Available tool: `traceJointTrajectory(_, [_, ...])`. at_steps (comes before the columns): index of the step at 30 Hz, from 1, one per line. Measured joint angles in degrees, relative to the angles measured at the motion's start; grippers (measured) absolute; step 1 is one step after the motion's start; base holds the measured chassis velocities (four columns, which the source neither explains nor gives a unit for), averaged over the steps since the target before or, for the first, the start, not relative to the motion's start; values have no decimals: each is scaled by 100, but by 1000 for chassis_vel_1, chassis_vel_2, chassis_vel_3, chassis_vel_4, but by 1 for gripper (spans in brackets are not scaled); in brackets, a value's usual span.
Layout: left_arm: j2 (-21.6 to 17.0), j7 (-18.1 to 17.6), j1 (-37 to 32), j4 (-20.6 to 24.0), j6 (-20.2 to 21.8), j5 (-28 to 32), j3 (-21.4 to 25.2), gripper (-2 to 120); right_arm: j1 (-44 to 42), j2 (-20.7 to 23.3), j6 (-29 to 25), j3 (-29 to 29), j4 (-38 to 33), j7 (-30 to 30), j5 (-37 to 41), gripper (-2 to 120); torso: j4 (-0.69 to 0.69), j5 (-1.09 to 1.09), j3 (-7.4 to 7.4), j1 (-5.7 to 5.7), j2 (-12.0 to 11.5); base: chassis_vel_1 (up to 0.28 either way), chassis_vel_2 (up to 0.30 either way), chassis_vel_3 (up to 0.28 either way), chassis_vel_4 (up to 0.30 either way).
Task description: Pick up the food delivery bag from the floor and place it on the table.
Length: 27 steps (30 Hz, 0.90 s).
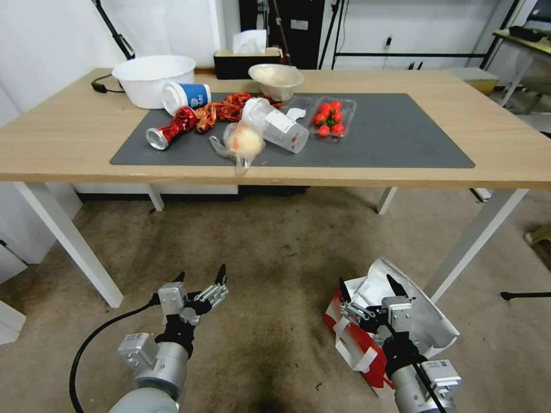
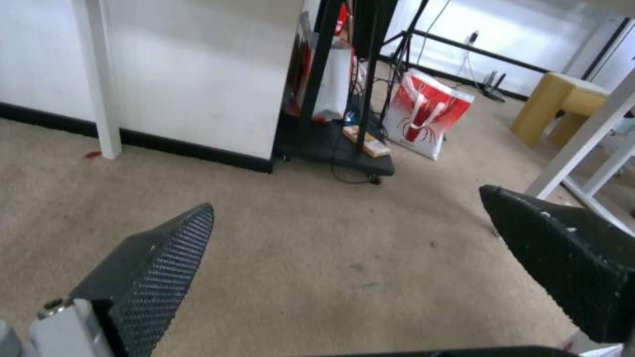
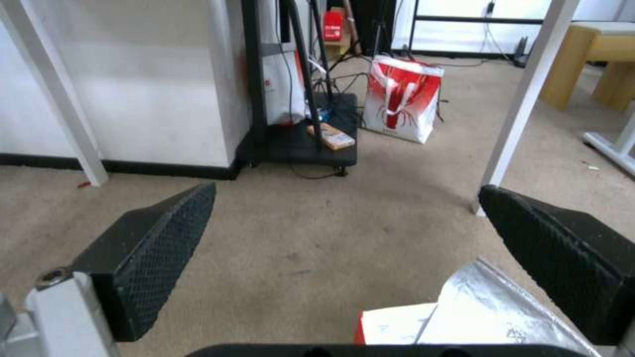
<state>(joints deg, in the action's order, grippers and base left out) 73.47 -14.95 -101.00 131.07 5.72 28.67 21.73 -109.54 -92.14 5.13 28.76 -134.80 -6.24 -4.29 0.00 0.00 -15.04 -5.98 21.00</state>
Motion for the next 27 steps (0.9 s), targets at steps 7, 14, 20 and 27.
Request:
traceJointTrajectory(7, [-10, -3, 17, -38, -7, 9, 0, 100, -4, 0, 61, -3, -13, -24, 55, 100, 0, 0, 121, 55, -174, 0, 0, 0, 0])
traceJointTrajectory(14, [-13, -3, 19, -55, -17, 11, 4, 100, -11, 0, 62, 25, -7, -35, 56, 100, 0, 0, 226, 99, -324, 0, 0, 0, 0])
traceJointTrajectory(20, [-14, -3, 12, -57, -27, 7, 4, 100, -15, 0, 62, 30, 1, -34, 46, 100, 0, 0, 310, 134, -442, 0, 0, 0, 0])
traceJointTrajectory(27, [-14, -2, 22, -114, -52, 7, 6, 100, -28, 0, 61, 30, -5, -36, 32, 100, 0, 0, 437, 187, -623, 0, 0, 0, 0])
